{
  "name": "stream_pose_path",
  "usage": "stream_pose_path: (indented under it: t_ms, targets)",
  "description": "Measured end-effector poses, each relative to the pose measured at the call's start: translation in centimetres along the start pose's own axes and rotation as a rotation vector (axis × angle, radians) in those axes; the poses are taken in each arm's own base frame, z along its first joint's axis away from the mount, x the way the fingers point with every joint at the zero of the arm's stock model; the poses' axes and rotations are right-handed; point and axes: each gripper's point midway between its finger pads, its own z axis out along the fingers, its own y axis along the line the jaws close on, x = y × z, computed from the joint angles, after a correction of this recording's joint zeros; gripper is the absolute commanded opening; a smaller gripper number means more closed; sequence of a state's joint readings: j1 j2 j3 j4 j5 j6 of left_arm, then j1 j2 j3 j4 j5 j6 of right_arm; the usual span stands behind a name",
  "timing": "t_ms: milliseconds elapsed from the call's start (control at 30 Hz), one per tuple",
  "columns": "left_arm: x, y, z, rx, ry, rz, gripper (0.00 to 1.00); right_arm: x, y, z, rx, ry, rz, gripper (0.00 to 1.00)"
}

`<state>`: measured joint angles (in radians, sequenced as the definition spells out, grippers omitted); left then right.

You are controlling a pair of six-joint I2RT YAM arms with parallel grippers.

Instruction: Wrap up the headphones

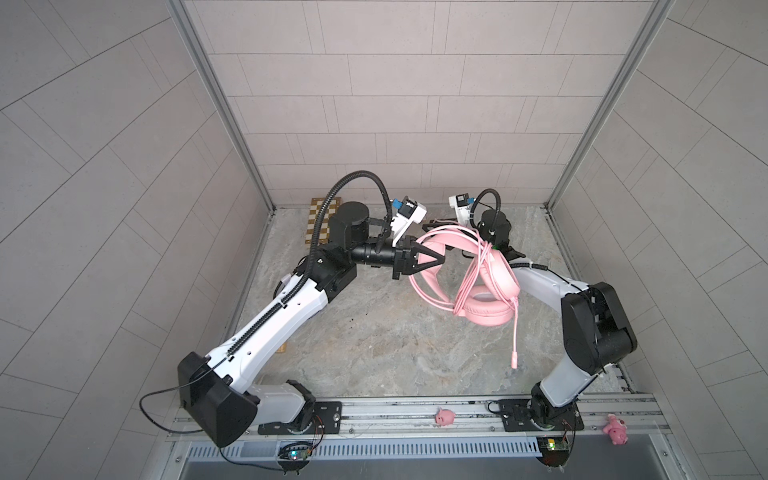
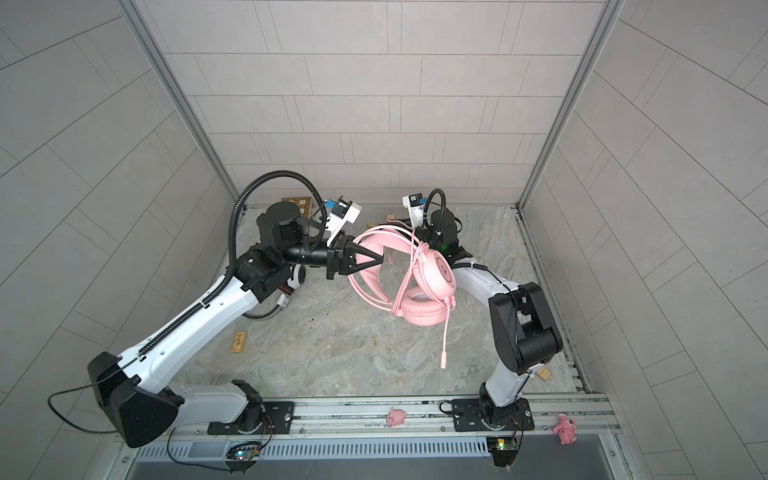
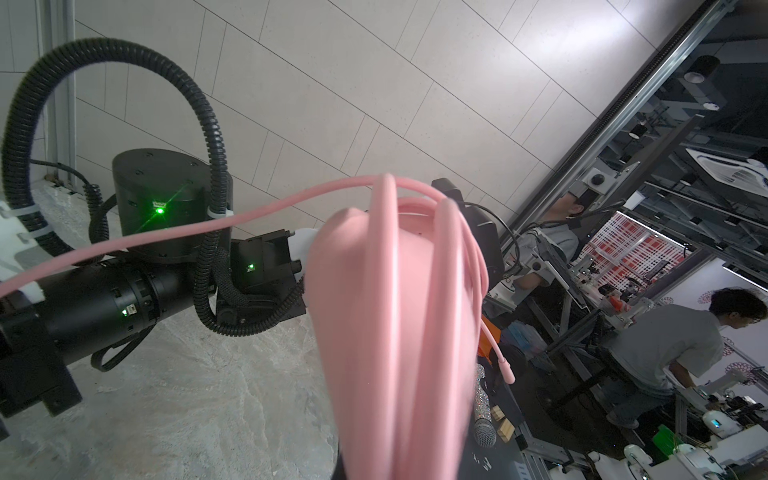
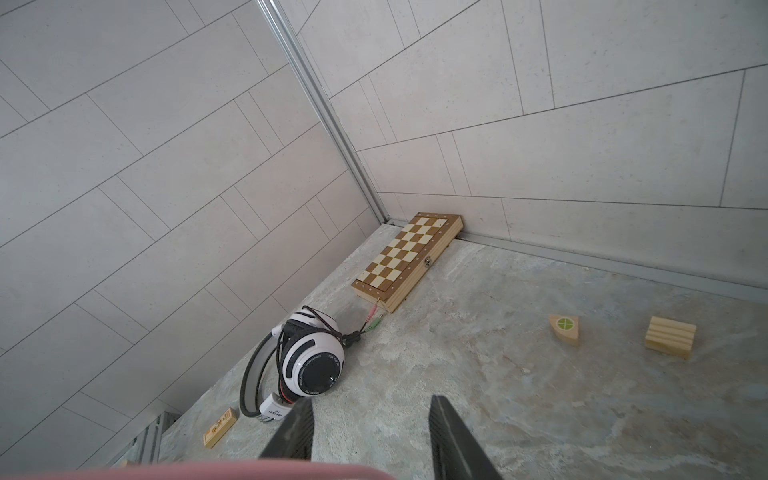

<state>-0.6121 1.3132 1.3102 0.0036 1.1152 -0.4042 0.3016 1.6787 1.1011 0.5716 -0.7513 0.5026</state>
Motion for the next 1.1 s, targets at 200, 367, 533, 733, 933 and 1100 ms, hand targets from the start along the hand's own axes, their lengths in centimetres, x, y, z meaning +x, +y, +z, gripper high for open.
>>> stream_pose_path:
  t_ms: [200,367,533,733,933,1100]
  targets:
    - [-0.4,0.4,0.0,-0.024,-0.015,-0.010,0.00,0.6,0.0,0.8,-0.024,-0.003,0.023,0.44]
    - [-0.6,0.7,0.2,-0.027,-0.023,-0.033,0.00,2.4,0.6,2.5,-0.069,0.008,0.068,0.42]
    - [-0.7,1.2,0.3,-0.036,-0.027,-0.049,0.00,4.4,2.1,4.2,-0.117,0.029,0.106,0.21]
    - [-0.8,1.9,0.3,-0.081,-0.039,-0.043,0.00,5.4,2.1,4.4,-0.141,0.011,0.144,0.09]
    - [-0.9,4.1,-0.1,-0.205,-0.057,-0.018,0.00,9.2,1.6,3.0,-0.129,0.037,0.225,0.09]
    - [-1.9,6.3,-1.0,-0.343,-0.129,0.017,0.00,13.3,2.1,1.5,-0.116,0.085,0.294,0.09]
